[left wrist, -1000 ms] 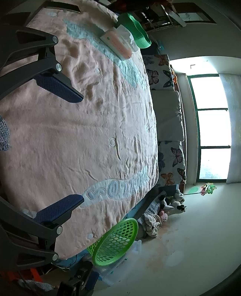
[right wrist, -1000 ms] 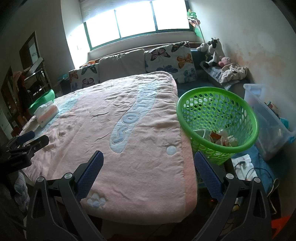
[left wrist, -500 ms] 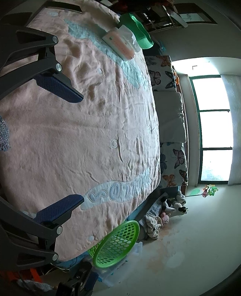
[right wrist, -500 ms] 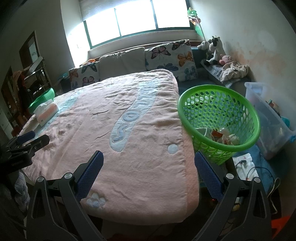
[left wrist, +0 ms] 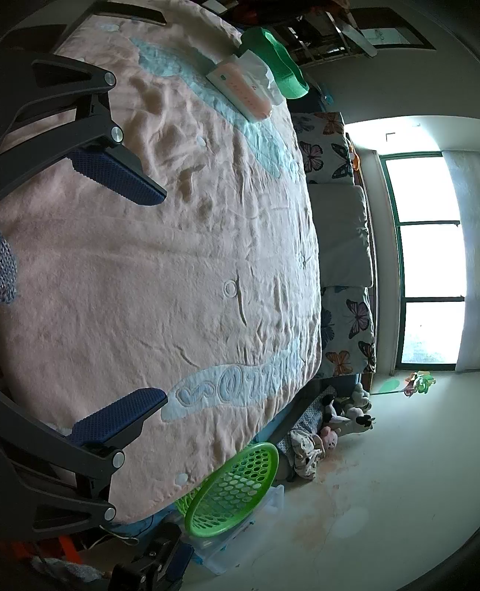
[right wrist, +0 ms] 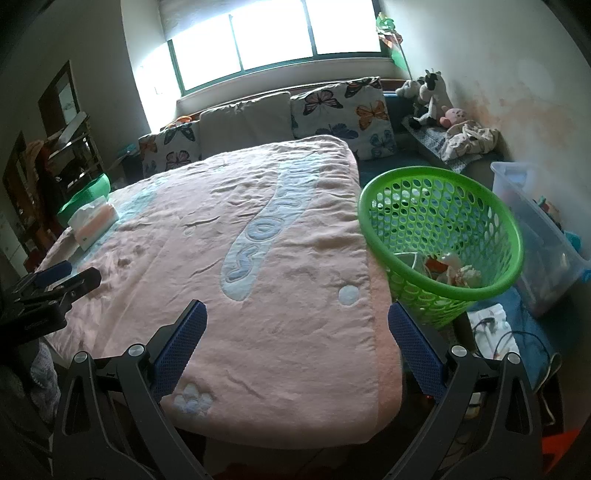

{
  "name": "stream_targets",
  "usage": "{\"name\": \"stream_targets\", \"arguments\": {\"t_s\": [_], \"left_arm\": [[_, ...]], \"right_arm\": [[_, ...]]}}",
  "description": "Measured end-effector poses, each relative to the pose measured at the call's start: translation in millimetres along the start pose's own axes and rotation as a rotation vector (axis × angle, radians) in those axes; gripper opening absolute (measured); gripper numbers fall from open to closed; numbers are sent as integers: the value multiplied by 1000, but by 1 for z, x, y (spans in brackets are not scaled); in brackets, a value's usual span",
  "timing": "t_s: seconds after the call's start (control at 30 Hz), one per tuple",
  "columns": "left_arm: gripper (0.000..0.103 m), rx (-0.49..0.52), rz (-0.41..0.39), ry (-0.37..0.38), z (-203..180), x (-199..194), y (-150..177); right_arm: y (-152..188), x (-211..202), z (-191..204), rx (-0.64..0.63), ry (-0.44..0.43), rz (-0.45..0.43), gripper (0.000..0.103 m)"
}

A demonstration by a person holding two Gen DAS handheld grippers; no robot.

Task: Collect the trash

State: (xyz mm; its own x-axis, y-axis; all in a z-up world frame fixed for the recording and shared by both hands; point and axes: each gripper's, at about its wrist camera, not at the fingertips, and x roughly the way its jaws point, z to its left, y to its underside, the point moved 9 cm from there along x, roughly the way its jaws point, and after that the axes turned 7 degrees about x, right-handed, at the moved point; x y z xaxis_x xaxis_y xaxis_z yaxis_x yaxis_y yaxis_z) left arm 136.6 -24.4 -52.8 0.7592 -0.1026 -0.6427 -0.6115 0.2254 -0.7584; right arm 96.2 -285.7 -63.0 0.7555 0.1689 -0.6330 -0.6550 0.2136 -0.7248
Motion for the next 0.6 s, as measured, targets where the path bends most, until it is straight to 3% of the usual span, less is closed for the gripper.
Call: {"name": "stream_targets", "arguments": {"t_s": [0.6], "left_arm": [[96, -8, -1, -1, 2, 0, 1]], "right_arm": [[0, 2, 4, -1, -7, 3, 98]]}}
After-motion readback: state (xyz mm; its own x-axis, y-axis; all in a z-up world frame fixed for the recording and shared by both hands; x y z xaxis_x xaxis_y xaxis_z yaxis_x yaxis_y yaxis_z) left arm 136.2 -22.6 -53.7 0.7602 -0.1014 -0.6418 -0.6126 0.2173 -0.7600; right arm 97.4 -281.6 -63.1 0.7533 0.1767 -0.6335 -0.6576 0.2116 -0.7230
